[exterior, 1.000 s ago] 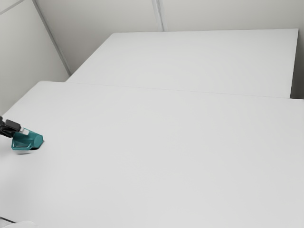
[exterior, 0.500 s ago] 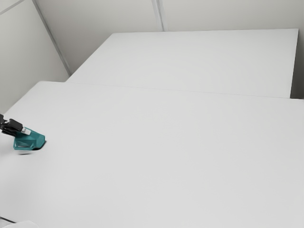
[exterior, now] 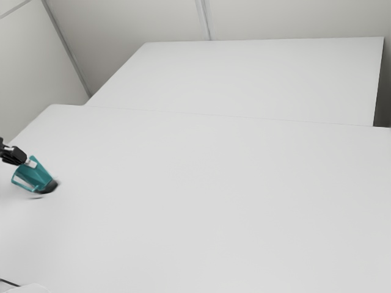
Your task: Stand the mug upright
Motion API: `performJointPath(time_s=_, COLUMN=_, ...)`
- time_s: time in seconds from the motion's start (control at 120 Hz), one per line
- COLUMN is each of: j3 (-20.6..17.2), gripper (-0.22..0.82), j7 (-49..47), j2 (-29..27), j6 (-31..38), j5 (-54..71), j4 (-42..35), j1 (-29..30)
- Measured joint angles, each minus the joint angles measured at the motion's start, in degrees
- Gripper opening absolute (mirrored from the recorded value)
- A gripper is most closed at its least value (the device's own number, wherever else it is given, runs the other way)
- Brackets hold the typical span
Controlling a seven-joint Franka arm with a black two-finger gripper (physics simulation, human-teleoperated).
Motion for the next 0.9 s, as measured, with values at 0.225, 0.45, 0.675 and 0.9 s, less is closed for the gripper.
performJointPath(time_s=0.225, j3=-1.0, gripper=-0.13, j7=-2.8, j2=-5.3, j6=0.3, j5=6.3, j4=-3.1, j1=-2.1)
performJointPath(time_s=0.45, j3=0.6, gripper=-0.14, j7=-7.8, j2=-15.9, j6=0.4, j5=16.2, j4=-8.6, j1=-14.0)
performJointPath(time_s=0.675, j3=2.8, gripper=-0.14, j7=-15.7, j2=-26.8, j6=0.7, j5=24.9, j4=-18.0, j1=-25.8)
performJointPath(time_s=0.9, j3=3.1, gripper=-0.14, j7=-24.8, j2=-34.3, j6=1.7, j5=32.1, j4=-23.5, j1=-34.0)
